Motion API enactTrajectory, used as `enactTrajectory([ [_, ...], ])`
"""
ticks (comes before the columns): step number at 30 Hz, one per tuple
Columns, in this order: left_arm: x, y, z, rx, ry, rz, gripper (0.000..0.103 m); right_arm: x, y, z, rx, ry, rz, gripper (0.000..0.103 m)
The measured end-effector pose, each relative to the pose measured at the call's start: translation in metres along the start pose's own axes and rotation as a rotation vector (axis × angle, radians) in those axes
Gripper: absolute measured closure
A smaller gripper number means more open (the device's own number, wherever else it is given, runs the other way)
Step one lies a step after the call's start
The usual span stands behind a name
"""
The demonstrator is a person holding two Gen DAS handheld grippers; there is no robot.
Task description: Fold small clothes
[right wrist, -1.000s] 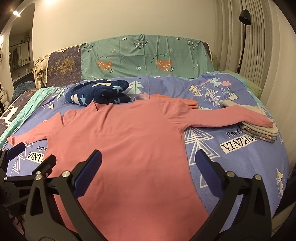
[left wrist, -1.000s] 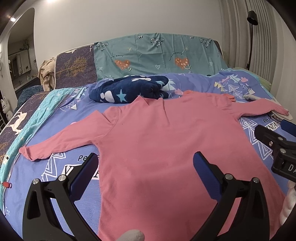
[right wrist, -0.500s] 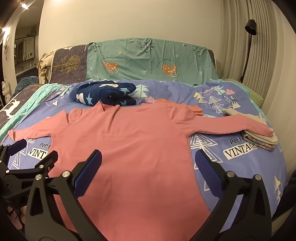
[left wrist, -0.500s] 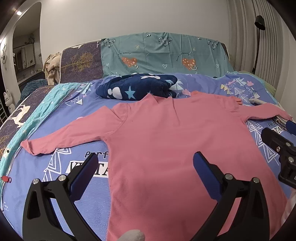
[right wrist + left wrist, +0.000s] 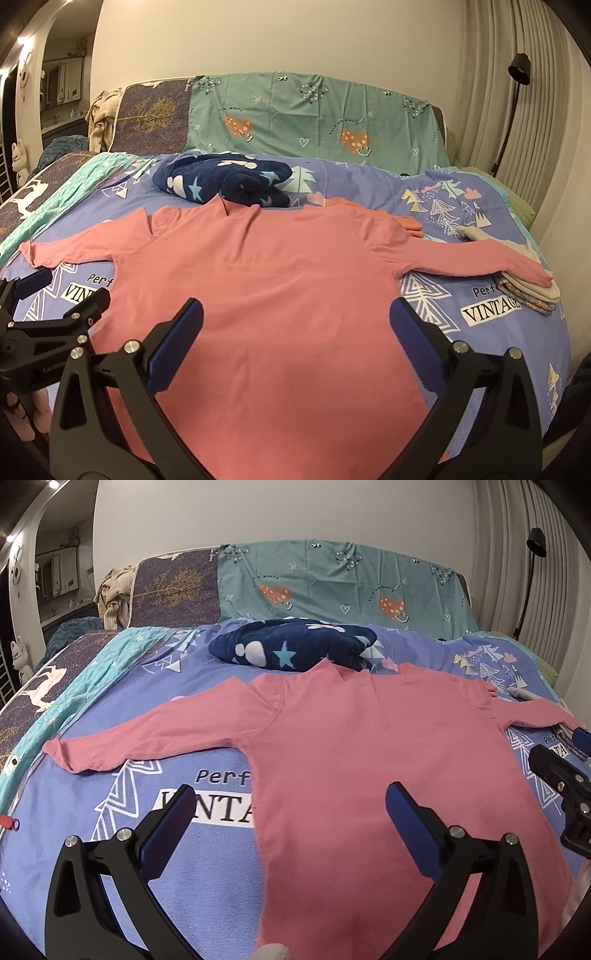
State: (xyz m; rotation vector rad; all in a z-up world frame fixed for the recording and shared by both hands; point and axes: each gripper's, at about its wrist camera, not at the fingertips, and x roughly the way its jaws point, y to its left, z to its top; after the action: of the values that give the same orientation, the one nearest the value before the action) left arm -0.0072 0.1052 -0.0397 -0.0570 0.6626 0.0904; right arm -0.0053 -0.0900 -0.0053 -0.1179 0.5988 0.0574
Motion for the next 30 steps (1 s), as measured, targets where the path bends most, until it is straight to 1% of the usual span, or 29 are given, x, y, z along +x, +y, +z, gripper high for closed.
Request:
enactTrajectory([
  [5, 0.001, 0.018, -0.001, -0.036, 0.003, 0.003, 0.001, 0.002, 0.008, 0.001, 0.003, 0.001, 0.013, 0.002],
  [8, -0.001, 0.031, 0.0, -0.051, -0.006, 0.015, 0.001, -0.003, 0.008, 0.002, 0.027, -0.044, 0.022, 0.002],
  [10, -0.002, 0.042, 0.001, -0.069, -0.018, 0.024, 0.001, -0.008, 0.009, 0.001, 0.029, -0.097, 0.021, 0.002],
  [11, -0.002, 0.047, 0.002, -0.077, -0.019, 0.025, 0.001, -0.009, 0.01, 0.001, 0.025, -0.108, 0.026, 0.002],
  [13, 0.002, 0.064, 0.003, -0.103, -0.008, 0.034, 0.001, -0.006, 0.012, 0.001, 0.011, -0.095, 0.048, 0.002],
  [15, 0.005, 0.085, 0.003, -0.135, 0.005, 0.068, 0.008, 0.0, 0.012, 0.0, 0.012, -0.063, 0.067, 0.002],
  [17, 0.01, 0.12, 0.002, -0.192, 0.026, 0.097, 0.025, 0.006, 0.01, -0.002, 0.021, -0.036, 0.078, 0.002],
  [18, 0.014, 0.138, 0.002, -0.232, 0.042, 0.102, 0.029, 0.01, 0.008, -0.003, 0.03, -0.017, 0.078, 0.002],
  [20, 0.024, 0.193, 0.0, -0.374, 0.087, 0.132, 0.039, 0.018, 0.003, -0.005, 0.047, 0.011, 0.06, 0.002],
  [21, 0.029, 0.213, -0.001, -0.424, 0.1, 0.152, 0.041, 0.021, 0.001, -0.006, 0.052, 0.022, 0.053, 0.002],
  [22, 0.036, 0.243, -0.002, -0.486, 0.118, 0.199, 0.045, 0.024, -0.002, -0.008, 0.059, 0.033, 0.044, 0.002],
  [23, 0.042, 0.266, -0.001, -0.521, 0.134, 0.256, 0.047, 0.028, -0.006, -0.008, 0.068, 0.046, 0.03, 0.002],
  [25, 0.055, 0.298, 0.004, -0.537, 0.159, 0.354, 0.047, 0.032, -0.011, -0.012, 0.08, 0.064, 0.011, 0.002],
  [26, 0.063, 0.311, 0.008, -0.54, 0.173, 0.388, 0.046, 0.035, -0.014, -0.014, 0.084, 0.074, 0.001, 0.002],
  [27, 0.074, 0.325, 0.013, -0.55, 0.19, 0.414, 0.047, 0.037, -0.017, -0.015, 0.087, 0.082, -0.007, 0.002],
  [29, 0.089, 0.343, 0.018, -0.57, 0.213, 0.423, 0.05, 0.04, -0.022, -0.018, 0.094, 0.092, -0.024, 0.002],
  [30, 0.101, 0.352, 0.022, -0.574, 0.238, 0.446, 0.051, 0.041, -0.025, -0.019, 0.1, 0.096, -0.035, 0.002],
])
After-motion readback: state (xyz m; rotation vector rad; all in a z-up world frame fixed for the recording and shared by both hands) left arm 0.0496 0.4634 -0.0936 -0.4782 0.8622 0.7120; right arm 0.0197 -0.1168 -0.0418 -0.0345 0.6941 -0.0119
